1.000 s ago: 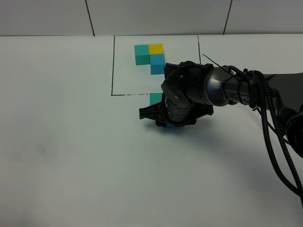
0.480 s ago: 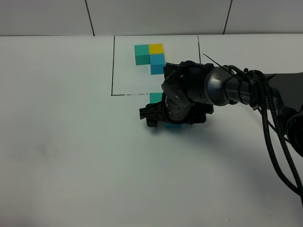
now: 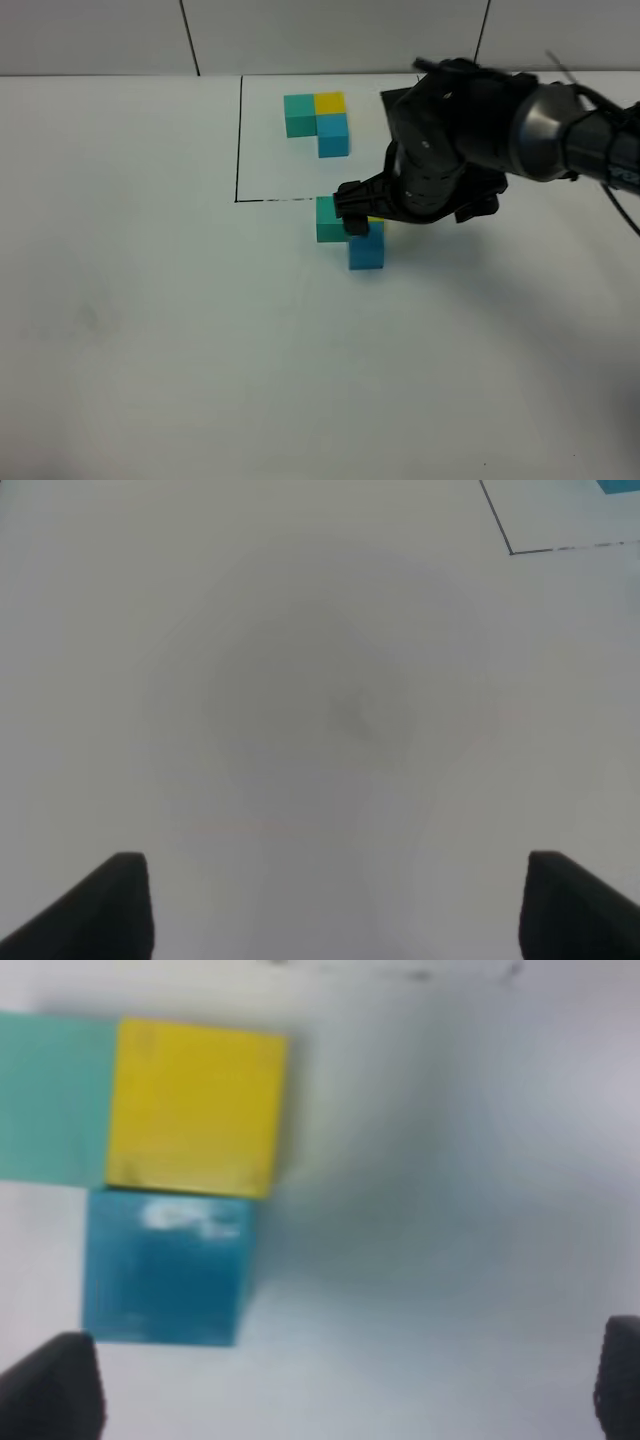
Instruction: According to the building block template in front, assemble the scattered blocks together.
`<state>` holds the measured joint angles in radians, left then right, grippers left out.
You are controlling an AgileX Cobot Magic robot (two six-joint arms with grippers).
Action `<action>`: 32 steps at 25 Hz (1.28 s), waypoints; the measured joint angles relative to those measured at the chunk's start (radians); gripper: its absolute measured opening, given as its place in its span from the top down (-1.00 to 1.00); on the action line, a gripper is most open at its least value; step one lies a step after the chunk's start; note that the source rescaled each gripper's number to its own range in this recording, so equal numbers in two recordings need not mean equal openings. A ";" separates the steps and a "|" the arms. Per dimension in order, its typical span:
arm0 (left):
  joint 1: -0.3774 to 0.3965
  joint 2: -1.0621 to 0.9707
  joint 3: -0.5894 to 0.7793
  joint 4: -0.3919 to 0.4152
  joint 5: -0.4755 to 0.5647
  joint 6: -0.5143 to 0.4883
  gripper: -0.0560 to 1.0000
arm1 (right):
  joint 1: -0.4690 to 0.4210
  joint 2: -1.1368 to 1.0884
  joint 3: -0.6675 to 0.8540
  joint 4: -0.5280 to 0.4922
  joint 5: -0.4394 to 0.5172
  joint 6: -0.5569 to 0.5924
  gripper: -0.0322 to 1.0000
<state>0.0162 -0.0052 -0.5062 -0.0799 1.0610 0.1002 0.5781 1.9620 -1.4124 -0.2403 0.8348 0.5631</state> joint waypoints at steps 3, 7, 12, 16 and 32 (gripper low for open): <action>0.000 0.000 0.000 0.000 0.000 0.000 -0.46 | -0.054 -0.071 0.059 0.021 -0.009 -0.061 -1.00; 0.000 0.000 0.000 0.000 0.000 0.000 -0.46 | -0.160 -0.140 0.144 0.062 -0.058 -0.148 -1.00; 0.000 0.000 0.000 0.000 0.000 0.000 -0.46 | -0.357 -0.159 0.169 0.176 -0.066 -0.341 -1.00; 0.000 0.000 0.000 0.000 0.000 0.000 -0.46 | -0.504 -0.159 0.169 0.281 -0.072 -0.526 -1.00; 0.000 0.000 0.000 0.000 0.000 -0.002 -0.46 | -0.643 -0.528 0.379 0.345 -0.068 -0.657 -1.00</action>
<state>0.0162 -0.0052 -0.5062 -0.0799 1.0610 0.0986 -0.0648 1.4339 -1.0333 0.1043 0.7669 -0.0941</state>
